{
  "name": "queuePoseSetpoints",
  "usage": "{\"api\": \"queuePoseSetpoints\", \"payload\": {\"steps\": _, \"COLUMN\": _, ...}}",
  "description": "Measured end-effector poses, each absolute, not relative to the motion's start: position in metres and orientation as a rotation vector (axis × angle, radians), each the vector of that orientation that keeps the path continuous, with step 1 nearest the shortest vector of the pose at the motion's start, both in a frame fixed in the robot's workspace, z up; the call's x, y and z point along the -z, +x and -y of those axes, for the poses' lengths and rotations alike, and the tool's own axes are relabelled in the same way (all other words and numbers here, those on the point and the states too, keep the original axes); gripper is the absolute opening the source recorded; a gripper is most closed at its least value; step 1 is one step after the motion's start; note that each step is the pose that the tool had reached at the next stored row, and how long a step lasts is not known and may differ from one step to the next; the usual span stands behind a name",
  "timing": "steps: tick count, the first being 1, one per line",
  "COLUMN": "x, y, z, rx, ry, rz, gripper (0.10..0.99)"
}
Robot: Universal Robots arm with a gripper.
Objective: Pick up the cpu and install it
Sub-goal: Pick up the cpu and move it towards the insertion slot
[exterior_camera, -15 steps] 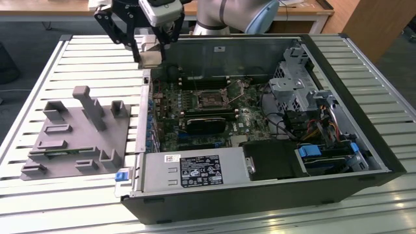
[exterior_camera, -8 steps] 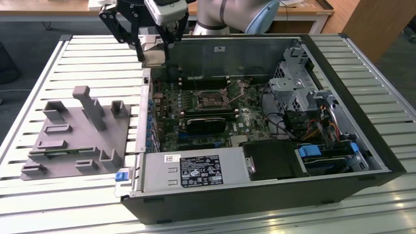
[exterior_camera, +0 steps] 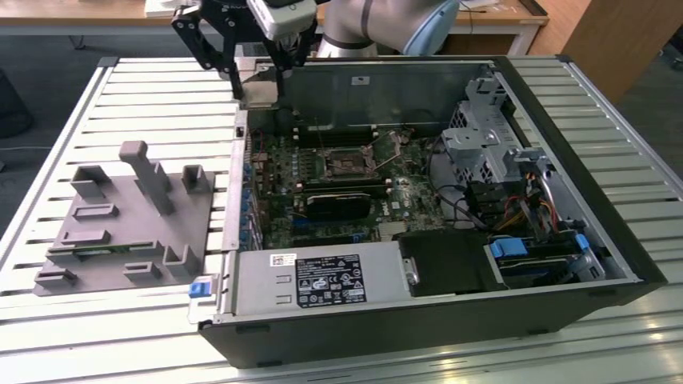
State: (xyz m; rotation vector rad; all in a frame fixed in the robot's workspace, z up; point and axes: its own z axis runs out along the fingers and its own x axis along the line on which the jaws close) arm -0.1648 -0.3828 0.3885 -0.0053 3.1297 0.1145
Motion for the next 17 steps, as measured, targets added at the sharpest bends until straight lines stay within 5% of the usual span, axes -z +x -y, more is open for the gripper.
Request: {"api": "queuePoseSetpoints", "payload": {"steps": 17, "x": -0.389, "y": -0.148, "z": 0.378, "rx": -0.114, "ry": -0.005, "rz": -3.130, "gripper": 0.533}}
